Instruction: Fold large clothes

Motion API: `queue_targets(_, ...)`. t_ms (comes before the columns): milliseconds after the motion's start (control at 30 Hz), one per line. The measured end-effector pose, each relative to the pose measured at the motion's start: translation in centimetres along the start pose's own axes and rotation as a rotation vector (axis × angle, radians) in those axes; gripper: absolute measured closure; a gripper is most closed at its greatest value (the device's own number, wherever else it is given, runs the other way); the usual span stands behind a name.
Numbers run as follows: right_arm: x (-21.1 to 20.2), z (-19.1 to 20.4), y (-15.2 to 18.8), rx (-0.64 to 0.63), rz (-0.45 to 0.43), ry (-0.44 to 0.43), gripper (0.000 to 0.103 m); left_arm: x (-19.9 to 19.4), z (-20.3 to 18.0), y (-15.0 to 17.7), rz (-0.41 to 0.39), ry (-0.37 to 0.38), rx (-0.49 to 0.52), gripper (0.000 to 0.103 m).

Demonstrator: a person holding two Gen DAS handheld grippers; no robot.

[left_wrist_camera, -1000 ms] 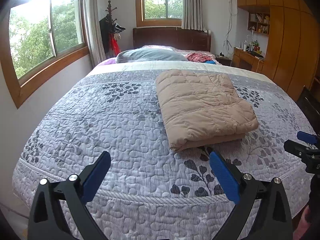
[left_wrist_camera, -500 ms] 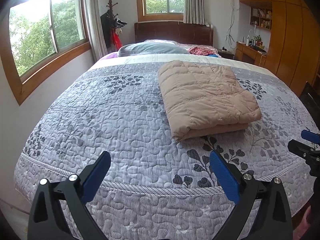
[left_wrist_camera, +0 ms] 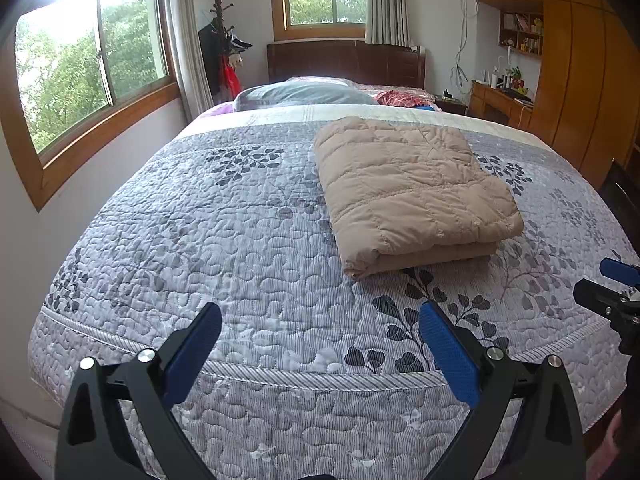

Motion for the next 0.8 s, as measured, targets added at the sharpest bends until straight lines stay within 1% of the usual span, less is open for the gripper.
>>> queue_targets(800, 0.55, 0.00, -0.05, -0.011, 0.019, -0.012, 0.003, 0.47, -0.08, 0.13, 0.012, 0.022, 0.006, 0.004)
Point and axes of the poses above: each gripper's, at about its wrist camera, not at the fingertips, and x roughly the way its jaws point, z to its left, y to its underside, the point moved 6 cm from there along x, roughly the way its jaws point, and after that the axes turned 10 degrees about x, right-handed, at the moved point
